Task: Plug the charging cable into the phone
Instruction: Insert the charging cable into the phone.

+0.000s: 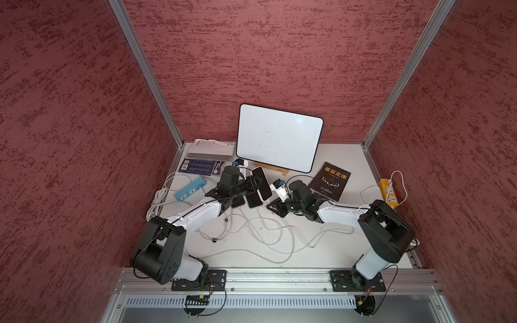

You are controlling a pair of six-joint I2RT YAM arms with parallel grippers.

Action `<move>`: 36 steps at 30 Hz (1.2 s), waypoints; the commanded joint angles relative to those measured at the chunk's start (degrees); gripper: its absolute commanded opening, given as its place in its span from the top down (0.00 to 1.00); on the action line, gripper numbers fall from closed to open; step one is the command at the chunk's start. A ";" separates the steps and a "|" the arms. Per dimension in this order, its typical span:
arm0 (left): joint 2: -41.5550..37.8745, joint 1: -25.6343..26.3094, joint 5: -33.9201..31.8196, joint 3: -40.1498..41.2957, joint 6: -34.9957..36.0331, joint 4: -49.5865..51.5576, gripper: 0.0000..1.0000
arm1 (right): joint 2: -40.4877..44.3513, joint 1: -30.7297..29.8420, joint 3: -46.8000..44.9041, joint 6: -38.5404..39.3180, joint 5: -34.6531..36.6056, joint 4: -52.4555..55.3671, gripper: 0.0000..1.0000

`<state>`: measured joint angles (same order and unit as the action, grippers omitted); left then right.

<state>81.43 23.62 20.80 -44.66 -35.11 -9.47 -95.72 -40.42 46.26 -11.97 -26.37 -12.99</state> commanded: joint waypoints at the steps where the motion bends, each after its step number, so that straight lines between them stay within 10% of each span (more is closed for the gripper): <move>1: -1.65 -0.35 1.08 -0.24 -0.04 -3.80 1.00 | 0.09 -0.35 1.09 0.19 0.87 -0.71 0.79; 36: 0.36 0.02 1.60 -0.98 0.02 -3.71 1.00 | -0.03 -0.30 1.10 -3.16 2.37 -5.13 0.93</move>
<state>81.45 23.51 20.99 -44.66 -35.14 -9.54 -95.72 -40.42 46.26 -14.28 -24.27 -15.00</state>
